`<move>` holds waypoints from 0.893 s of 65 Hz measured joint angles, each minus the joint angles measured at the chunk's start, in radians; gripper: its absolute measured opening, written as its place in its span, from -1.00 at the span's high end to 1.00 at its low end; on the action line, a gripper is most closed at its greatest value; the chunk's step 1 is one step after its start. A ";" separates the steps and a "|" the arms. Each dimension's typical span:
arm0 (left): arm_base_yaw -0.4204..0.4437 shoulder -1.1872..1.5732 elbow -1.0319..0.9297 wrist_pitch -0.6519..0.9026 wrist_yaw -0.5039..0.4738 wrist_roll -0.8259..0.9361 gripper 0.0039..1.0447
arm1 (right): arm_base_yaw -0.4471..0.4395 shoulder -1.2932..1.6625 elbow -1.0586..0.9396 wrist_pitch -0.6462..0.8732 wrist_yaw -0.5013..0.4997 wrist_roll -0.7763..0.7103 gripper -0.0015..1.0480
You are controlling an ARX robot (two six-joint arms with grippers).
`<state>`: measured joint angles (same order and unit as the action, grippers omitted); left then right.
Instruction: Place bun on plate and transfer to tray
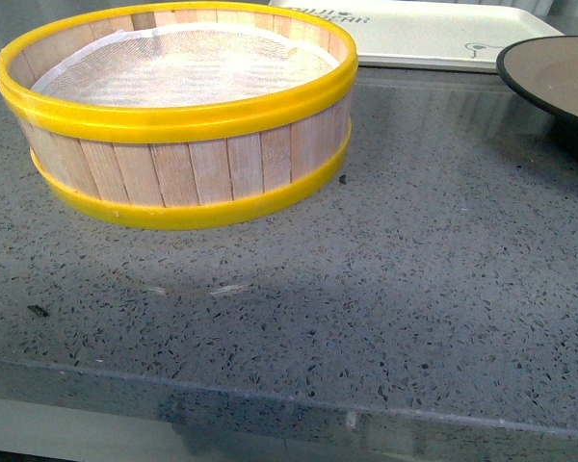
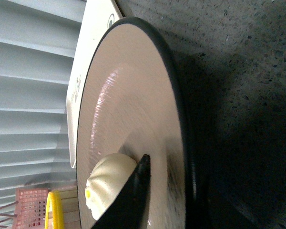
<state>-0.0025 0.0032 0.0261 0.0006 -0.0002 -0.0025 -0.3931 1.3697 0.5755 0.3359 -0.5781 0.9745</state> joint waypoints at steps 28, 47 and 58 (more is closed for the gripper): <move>0.000 0.000 0.000 0.000 0.000 0.000 -0.88 | 0.017 -0.006 -0.037 0.085 -0.006 0.035 0.95; 0.000 0.000 0.000 0.000 0.000 0.000 -0.88 | 0.069 -0.063 -0.166 0.307 0.009 0.167 0.95; 0.000 0.000 0.000 0.000 0.000 0.000 -0.88 | 0.089 -0.050 -0.193 0.416 0.048 0.299 0.95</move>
<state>-0.0025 0.0032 0.0261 0.0006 -0.0002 -0.0025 -0.3042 1.3193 0.3828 0.7517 -0.5297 1.2736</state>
